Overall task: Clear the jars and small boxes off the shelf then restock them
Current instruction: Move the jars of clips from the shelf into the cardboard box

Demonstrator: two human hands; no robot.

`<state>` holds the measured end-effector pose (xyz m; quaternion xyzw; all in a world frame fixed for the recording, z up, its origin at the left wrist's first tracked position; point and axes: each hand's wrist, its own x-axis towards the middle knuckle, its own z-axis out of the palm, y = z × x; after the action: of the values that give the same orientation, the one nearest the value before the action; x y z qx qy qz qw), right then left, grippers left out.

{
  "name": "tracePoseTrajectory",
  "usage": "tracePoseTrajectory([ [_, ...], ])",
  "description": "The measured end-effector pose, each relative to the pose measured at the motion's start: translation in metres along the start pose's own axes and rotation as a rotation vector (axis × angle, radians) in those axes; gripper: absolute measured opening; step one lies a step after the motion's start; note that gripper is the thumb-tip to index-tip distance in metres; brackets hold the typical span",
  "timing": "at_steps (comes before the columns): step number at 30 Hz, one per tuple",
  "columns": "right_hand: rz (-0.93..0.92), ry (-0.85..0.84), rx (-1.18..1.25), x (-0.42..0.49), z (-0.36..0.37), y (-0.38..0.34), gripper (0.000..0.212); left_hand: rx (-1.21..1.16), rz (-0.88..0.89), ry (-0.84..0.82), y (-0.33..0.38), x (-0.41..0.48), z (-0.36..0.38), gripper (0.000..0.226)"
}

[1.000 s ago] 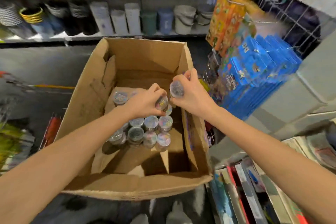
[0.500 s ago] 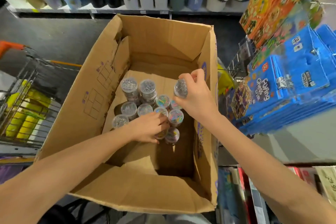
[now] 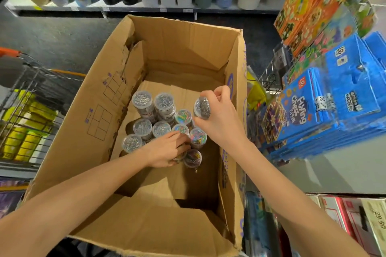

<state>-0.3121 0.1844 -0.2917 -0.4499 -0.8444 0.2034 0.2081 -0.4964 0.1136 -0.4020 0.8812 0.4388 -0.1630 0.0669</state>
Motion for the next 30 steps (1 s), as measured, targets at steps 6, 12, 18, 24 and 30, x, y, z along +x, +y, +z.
tracePoseTrajectory([
  [6,-0.062,-0.051,-0.082,0.000,0.003,-0.004,0.048,-0.041,-0.031,0.079,0.003,-0.019,-0.038,0.066],
  [12,-0.203,-0.160,-0.161,0.012,0.020,-0.017,0.051,-0.143,-0.182,0.064,-0.017,-0.069,-0.074,0.052],
  [18,-0.393,-0.328,-0.290,0.032,0.063,-0.048,0.058,-0.163,-0.398,-0.097,-0.031,-0.117,-0.062,0.056],
  [24,-0.600,-0.378,-0.471,0.047,0.113,-0.071,0.055,-0.220,-0.481,-0.142,-0.026,-0.139,-0.053,0.051],
  [30,-0.654,-0.338,-0.556,0.058,0.145,-0.088,0.042,-0.244,-0.488,-0.030,-0.021,-0.140,-0.053,0.052],
])
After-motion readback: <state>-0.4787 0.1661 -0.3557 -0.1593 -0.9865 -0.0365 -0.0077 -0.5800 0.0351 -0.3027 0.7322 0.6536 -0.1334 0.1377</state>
